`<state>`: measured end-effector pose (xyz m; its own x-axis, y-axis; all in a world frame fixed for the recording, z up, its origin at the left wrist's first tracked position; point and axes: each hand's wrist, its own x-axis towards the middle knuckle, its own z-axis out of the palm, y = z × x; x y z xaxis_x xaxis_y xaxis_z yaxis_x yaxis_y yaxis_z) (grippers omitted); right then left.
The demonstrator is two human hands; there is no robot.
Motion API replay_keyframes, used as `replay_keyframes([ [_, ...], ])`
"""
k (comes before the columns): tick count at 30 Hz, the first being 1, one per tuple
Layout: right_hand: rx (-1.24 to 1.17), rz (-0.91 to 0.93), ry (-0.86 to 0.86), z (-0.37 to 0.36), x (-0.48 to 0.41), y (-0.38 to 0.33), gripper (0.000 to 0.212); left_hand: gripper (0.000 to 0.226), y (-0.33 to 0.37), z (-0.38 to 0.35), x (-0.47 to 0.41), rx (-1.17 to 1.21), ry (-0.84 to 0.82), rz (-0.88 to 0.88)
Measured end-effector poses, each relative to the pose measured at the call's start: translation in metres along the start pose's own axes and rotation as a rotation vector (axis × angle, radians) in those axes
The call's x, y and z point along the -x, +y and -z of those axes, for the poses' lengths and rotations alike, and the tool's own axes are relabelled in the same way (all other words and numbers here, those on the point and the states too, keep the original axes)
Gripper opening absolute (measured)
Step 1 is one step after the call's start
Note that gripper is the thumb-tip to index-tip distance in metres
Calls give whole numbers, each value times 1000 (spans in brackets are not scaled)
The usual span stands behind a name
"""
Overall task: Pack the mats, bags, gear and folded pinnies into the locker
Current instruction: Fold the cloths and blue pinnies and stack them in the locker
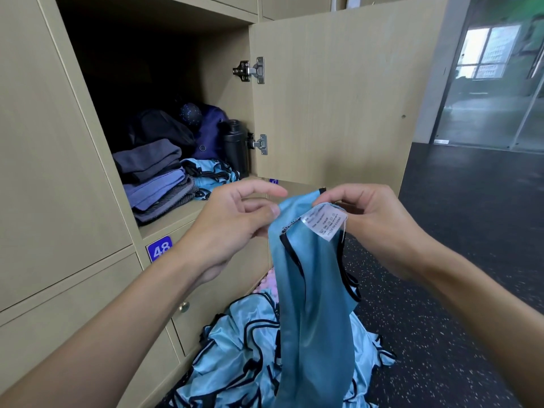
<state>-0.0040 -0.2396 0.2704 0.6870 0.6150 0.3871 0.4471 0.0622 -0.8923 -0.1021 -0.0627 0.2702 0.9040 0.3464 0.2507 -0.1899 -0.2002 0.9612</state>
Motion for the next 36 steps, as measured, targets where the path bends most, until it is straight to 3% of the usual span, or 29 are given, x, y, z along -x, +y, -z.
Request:
replay_keyframes([
  [10,95,-15,29,4,-1,4,23,26,-2,-1,-3,117,184,-44],
  [12,92,-8,7,4,0,3,23,20,-7,-3,-3,96,200,23],
  [14,70,0,-5,3,0,3,22,10,-10,-6,-1,61,118,176],
  [17,50,2,-5,4,0,4,23,13,-14,-10,2,-4,2,311],
  [21,62,-11,-10,5,1,5,23,28,-13,-12,0,123,47,151],
  [25,62,-40,37,7,-1,6,20,31,-14,-10,-3,79,143,4],
  [30,-11,-28,77,2,-2,3,16,30,-9,-14,0,78,68,-67],
  [32,-21,-2,74,-2,-2,3,14,40,-8,-15,1,51,29,-86],
  [36,52,37,108,-5,-5,5,26,42,-7,-16,4,8,31,-123],
])
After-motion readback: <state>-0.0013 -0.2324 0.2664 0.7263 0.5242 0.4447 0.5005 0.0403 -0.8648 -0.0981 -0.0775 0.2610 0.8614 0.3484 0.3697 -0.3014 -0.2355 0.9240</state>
